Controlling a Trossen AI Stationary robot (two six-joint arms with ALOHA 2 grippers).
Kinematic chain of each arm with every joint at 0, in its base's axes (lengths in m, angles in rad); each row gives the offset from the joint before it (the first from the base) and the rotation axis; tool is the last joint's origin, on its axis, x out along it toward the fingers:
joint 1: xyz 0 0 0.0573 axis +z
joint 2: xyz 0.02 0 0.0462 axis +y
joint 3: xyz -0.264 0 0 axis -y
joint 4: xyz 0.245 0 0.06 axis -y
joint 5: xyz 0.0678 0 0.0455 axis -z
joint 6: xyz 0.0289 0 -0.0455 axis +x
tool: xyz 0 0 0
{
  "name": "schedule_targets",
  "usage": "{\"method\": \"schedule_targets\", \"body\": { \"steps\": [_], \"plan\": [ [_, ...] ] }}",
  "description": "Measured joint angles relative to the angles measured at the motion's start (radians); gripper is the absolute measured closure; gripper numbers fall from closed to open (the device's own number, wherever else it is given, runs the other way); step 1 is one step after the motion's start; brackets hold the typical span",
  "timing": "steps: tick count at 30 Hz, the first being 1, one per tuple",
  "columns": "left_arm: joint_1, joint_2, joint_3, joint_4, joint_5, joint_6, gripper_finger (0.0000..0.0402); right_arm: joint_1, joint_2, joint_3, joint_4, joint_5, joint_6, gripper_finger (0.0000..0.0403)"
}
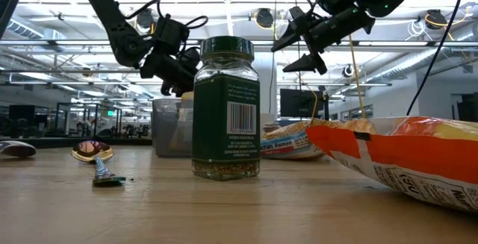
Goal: Pick & Place Food Item
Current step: Put the violet spice bottle into the top black bin
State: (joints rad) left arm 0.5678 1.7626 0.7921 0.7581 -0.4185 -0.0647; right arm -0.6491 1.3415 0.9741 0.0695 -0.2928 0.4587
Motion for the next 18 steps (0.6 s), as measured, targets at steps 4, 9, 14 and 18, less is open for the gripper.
{"method": "schedule_targets", "body": {
  "steps": [4, 9, 14, 18],
  "plan": [
    [0.011, 0.000, 0.000, -0.052, -0.017, -0.084, 0.0193, 0.000, 0.000, 0.000, 0.000, 0.000, 0.000, 0.0067],
    [0.013, -0.001, 0.001, -0.141, -0.082, -0.197, 0.0193, 0.000, 0.000, 0.000, 0.000, 0.000, 0.000, 0.0067],
    [0.005, -0.001, 0.001, -0.149, -0.090, -0.170, 0.0193, 0.000, 0.000, 0.000, 0.000, 0.001, 0.000, 0.0067],
    [0.006, -0.001, 0.001, -0.149, -0.087, -0.136, 0.0193, 0.000, 0.000, -0.022, 0.020, 0.003, 0.000, 0.0067]
  ]
}}
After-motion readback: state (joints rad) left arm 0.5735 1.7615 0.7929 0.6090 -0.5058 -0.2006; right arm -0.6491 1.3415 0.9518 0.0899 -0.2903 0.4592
